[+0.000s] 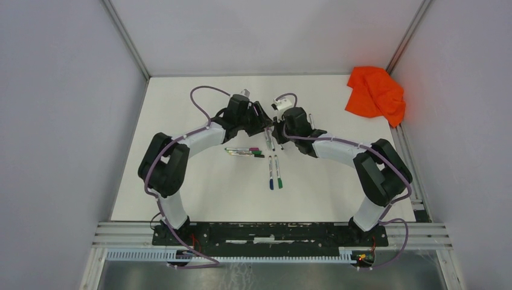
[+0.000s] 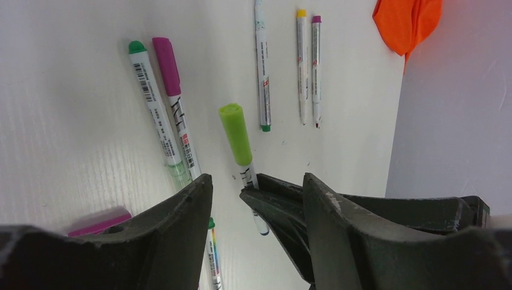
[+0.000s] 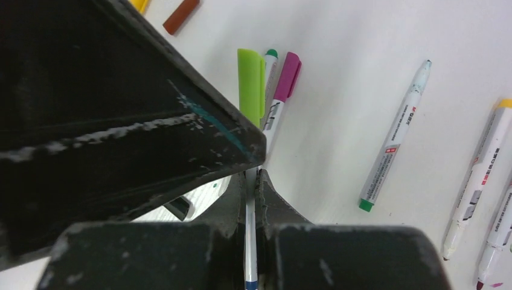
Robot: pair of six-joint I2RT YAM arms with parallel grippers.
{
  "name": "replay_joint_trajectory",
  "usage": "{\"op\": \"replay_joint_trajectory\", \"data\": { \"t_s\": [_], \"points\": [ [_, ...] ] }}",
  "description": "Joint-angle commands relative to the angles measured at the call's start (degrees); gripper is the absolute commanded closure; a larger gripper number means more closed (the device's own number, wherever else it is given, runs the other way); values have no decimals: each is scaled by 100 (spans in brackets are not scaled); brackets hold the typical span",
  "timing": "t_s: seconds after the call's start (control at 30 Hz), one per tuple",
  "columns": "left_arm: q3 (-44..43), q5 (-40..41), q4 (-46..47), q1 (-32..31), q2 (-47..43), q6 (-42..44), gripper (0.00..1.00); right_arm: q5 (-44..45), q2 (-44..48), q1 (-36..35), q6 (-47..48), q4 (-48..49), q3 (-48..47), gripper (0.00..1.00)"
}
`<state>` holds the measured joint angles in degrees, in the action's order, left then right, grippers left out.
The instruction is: Open the pen caps
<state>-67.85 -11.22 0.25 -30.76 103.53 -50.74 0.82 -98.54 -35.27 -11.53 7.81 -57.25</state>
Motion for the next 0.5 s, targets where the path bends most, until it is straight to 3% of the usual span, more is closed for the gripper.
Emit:
{"op": "replay_joint_trajectory", "data": {
  "t_s": [0.0, 0.23, 0.47],
  "points": [
    [-258, -74, 239, -25, 76, -283, 38, -64, 318, -88, -72, 315, -1, 100],
    [-387, 103, 169, -20, 234, -296, 40, -69, 548, -183, -65, 320, 173, 100],
    [-531, 192, 141, -12, 308, -287, 50, -205, 693, -239, -79, 396, 359, 100]
  ]
}}
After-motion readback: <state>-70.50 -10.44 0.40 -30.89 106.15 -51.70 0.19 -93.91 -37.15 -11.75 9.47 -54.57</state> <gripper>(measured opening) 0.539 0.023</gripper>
